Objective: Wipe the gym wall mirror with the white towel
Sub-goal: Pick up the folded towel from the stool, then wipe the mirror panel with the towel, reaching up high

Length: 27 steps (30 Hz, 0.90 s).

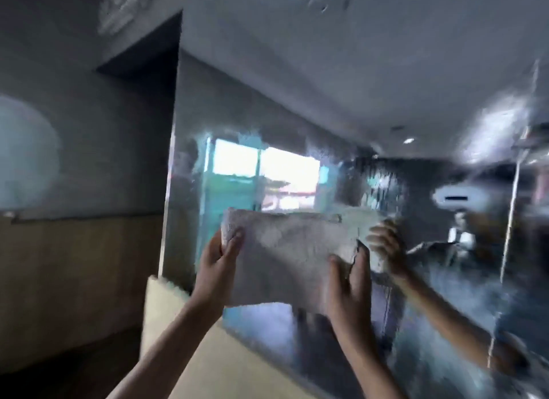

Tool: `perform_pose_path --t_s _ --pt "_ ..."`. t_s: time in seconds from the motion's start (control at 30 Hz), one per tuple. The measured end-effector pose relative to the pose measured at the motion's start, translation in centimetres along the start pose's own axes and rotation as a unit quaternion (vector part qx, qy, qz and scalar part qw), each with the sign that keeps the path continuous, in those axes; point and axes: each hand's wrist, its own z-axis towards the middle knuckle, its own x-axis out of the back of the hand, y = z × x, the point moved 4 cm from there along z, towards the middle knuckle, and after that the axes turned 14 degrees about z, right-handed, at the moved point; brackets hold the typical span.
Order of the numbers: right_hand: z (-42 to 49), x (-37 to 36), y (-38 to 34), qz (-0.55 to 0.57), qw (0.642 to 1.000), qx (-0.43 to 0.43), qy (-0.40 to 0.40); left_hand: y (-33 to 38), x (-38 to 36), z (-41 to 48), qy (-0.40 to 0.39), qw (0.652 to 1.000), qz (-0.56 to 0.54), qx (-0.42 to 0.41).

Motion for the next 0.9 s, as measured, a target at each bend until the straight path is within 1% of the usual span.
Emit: perform_pose_path --t_s 0.1,0.17,0.23,0.3,0.37,0.43,0.5,0.57,0.67,0.73,0.8,0.83,0.9 --pt "5.4 -0.9 -0.5 -0.046 0.987 0.144 0.054 1.8 -3.3 6.0 -0.034 0.993 -0.005 -0.116" --pt "8.7 -1.7 -1.5 -0.088 0.965 0.231 0.088 3.2 -5.1 9.8 -0.052 0.98 -0.005 -0.192" --pt "11.9 -2.5 -2.7 -0.134 0.937 0.306 0.102 4.9 -6.9 13.2 -0.066 0.96 0.005 -0.271" --pt "14.8 -3.2 -4.7 -0.197 0.91 0.349 0.105 7.6 -8.6 15.8 -0.072 0.94 0.0 -0.333" --pt "17.5 -4.0 -6.9 -0.282 0.871 0.387 0.111 10.1 -10.4 18.4 -0.093 0.93 -0.027 -0.354" --pt "20.2 -4.7 -8.9 -0.374 0.831 0.394 0.116 12.3 -12.1 20.8 -0.11 0.922 -0.046 -0.367" --pt "22.9 -5.1 -10.7 -0.471 0.795 0.366 0.115 14.5 -13.5 22.6 -0.094 0.893 -0.026 -0.44" --pt "24.7 -5.6 -12.5 -0.538 0.763 0.342 0.11 16.5 -15.0 24.1 -0.087 0.859 0.025 -0.505" --pt "27.0 -6.0 -14.9 -0.6 0.718 0.33 0.126 19.6 -16.7 25.9 -0.089 0.845 0.084 -0.52" --pt "28.3 -6.1 -16.3 -0.62 0.697 0.334 0.135 21.3 -17.6 26.4 -0.071 0.841 0.107 -0.526" --pt "29.6 -5.8 -16.8 -0.641 0.681 0.327 0.135 22.3 -18.4 26.6 -0.05 0.832 0.166 -0.526" --pt "30.2 -5.5 -16.8 -0.652 0.675 0.319 0.132 22.5 -18.8 26.8 -0.031 0.824 0.196 -0.531" --pt "31.6 -5.1 -16.4 -0.669 0.67 0.297 0.121 22.7 -19.4 26.9 0.04 0.793 0.224 -0.565"
